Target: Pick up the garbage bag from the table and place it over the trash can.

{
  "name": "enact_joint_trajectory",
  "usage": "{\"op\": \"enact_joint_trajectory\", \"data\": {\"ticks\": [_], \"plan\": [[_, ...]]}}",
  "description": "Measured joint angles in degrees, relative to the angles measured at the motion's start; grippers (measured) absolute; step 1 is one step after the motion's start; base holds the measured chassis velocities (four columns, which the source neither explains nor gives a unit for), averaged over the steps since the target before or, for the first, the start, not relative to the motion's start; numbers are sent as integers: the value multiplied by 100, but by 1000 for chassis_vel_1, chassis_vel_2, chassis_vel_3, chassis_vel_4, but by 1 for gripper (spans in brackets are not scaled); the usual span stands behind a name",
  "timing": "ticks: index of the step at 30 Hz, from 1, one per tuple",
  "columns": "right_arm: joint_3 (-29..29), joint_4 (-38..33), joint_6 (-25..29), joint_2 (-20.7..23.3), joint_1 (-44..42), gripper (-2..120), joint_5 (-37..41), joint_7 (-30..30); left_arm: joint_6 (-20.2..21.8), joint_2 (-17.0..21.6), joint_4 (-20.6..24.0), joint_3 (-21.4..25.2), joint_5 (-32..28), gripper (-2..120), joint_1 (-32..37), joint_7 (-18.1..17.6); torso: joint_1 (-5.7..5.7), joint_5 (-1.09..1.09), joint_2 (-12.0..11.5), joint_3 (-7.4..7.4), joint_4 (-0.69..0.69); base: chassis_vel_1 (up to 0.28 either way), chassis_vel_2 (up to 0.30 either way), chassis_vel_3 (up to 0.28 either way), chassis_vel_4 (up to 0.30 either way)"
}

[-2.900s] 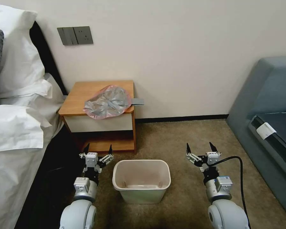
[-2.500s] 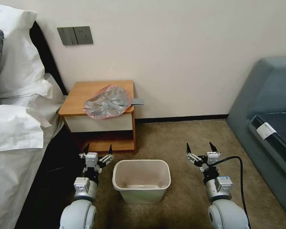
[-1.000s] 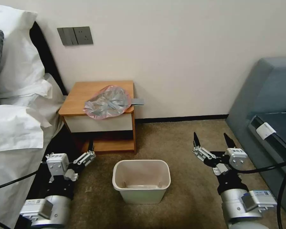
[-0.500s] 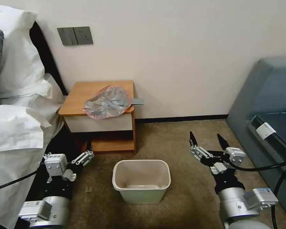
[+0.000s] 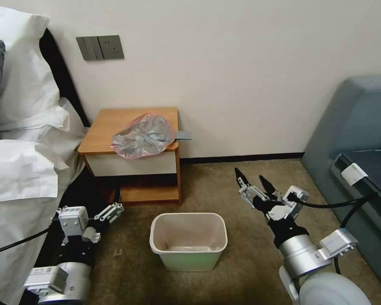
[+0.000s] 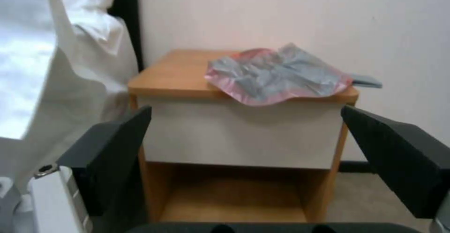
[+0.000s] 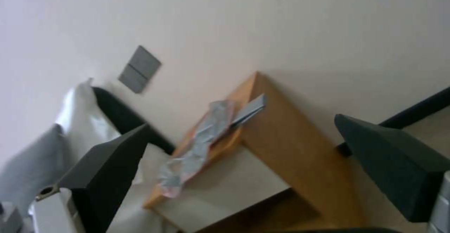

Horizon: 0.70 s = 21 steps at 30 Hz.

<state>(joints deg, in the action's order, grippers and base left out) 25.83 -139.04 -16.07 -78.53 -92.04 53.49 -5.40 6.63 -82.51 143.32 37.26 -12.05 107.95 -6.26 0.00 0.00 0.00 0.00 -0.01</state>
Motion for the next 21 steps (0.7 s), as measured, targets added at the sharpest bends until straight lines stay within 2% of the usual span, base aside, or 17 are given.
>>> {"op": "enact_joint_trajectory", "data": {"ticks": [3, 5, 6, 8, 12, 14, 21], "plan": [[0, 0, 0, 0, 0, 100, 0, 0, 0, 0, 0, 0, 0, 100, 0, 0, 0, 0, 0, 0, 0, 0, 0, 0, 0], [-52, 486, -211, 150, 911, 100, 1870, -629, 169, 181, -2, 15, -183, 100, 2, -25, 0, 1, 0, 1, 1, 0, 0, 0, 0], [-52, 486, -211, 150, 911, 100, 1870, -629, 169, 181, -2, 15, -183, 100, 2, -25, 0, 1, 0, 1, 1, 0, 0, 0, 0], [-127, 934, -275, 112, 1465, 100, 2771, -929, 178, 137, -4, 22, -153, 100, 20, -25, 0, 1, 0, 1, 1, 0, 0, 0, 0], [-181, 1297, -314, 55, 1822, 100, 3195, -1022, 177, 87, -5, 32, -108, 100, 23, -24, 0, 1, 0, 1, 1, 0, 0, 0, 0], [-269, 1947, -373, -73, 2390, 100, 3723, -1056, 165, 26, -6, 53, -39, 100, 70, -23, 0, 1, 0, 1, 1, 0, 0, 0, 0], [-468, 2821, -444, -314, 3063, 100, 4244, -970, 70, -49, -7, 91, 56, 100, 281, -20, 0, 0, 0, 1, 1, 0, 0, 0, 0]]}}
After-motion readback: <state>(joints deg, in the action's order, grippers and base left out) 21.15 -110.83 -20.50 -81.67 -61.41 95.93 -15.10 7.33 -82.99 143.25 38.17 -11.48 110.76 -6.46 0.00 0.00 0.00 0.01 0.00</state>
